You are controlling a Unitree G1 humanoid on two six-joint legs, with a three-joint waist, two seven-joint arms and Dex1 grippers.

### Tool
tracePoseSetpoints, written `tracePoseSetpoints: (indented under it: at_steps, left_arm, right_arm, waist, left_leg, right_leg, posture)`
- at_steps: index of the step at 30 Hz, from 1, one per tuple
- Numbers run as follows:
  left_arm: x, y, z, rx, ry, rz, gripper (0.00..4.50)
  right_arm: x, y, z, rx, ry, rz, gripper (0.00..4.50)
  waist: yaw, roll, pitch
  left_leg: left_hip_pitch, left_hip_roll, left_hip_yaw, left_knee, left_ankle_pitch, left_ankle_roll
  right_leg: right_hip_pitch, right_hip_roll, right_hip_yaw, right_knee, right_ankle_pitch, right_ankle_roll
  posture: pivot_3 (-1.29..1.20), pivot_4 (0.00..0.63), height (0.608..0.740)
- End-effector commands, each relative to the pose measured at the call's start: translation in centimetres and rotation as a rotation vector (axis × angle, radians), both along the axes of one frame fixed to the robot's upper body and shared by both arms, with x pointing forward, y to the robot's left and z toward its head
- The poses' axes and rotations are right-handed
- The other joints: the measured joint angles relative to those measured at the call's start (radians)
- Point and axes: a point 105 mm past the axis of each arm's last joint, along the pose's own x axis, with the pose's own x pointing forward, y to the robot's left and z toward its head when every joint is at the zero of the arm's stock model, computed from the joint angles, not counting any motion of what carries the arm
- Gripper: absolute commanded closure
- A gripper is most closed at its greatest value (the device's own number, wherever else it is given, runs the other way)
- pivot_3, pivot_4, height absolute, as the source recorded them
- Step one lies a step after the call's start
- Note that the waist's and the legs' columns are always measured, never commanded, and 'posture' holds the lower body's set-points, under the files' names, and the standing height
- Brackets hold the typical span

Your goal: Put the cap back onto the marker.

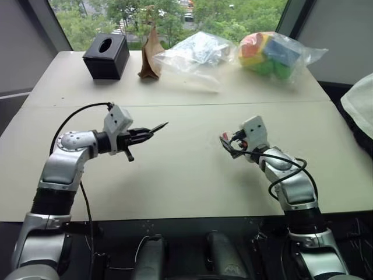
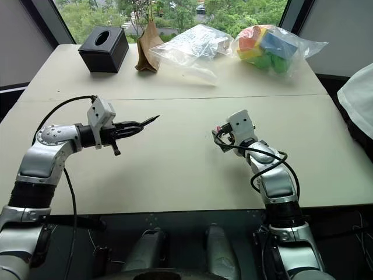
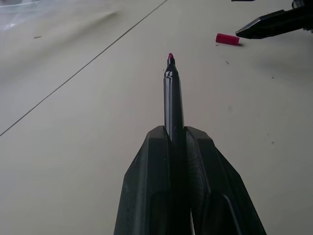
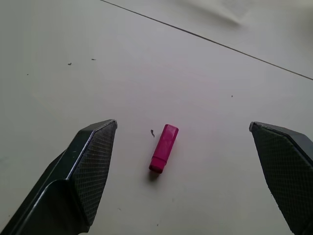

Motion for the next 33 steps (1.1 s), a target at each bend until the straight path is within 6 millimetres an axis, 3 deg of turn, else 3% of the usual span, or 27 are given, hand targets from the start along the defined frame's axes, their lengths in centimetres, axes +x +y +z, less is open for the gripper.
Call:
tracePoseSetpoints:
  at_steps: [1,10,17,33]
  left_arm:
    - [-0.3,0.1,1.4,-0.014,-0.046,0.004,4.45]
    - [-0.4,0.4,1.4,-0.009,-0.050,0.026,4.45]
    - [-0.4,0.4,1.5,-0.007,-0.054,0.033,4.45]
    - [-0.4,0.1,1.4,-0.008,-0.057,0.038,4.45]
  right_arm:
    - [0.7,0.4,1.6,0.083,-0.026,-0.104,0.00]
    - [0.0,1.9,-0.8,0.061,0.061,-0.133,0.00]
    - [-0.7,1.6,-2.9,0.049,0.121,-0.149,0.00]
    - [0.2,0.8,-3.3,0.155,0.154,-0.218,0.00]
  waist:
    - [0.000,0.000,0.000]
    - [0.001,0.000,0.000]
    - [0.000,0.000,0.000]
    - [-0.001,0.000,-0.001]
  left_leg:
    - [0.000,0.000,0.000,0.000,0.000,0.000]
    - [-0.005,-0.001,0.000,0.000,0.000,0.000]
    - [-0.010,-0.001,0.000,0.001,0.000,0.000]
    - [-0.009,0.000,0.000,0.002,0.000,0.000]
  right_leg:
    - [0.000,0.000,0.000,0.000,0.000,0.000]
    - [-0.005,0.000,0.000,0.000,0.000,0.000]
    - [-0.010,0.000,0.000,0.001,0.000,0.000]
    - [-0.010,0.000,0.000,0.001,0.000,0.000]
  posture:
    - [0.00,0.150,0.740]
    - [0.00,0.150,0.740]
    - [0.00,0.150,0.740]
    - [0.00,0.150,0.740]
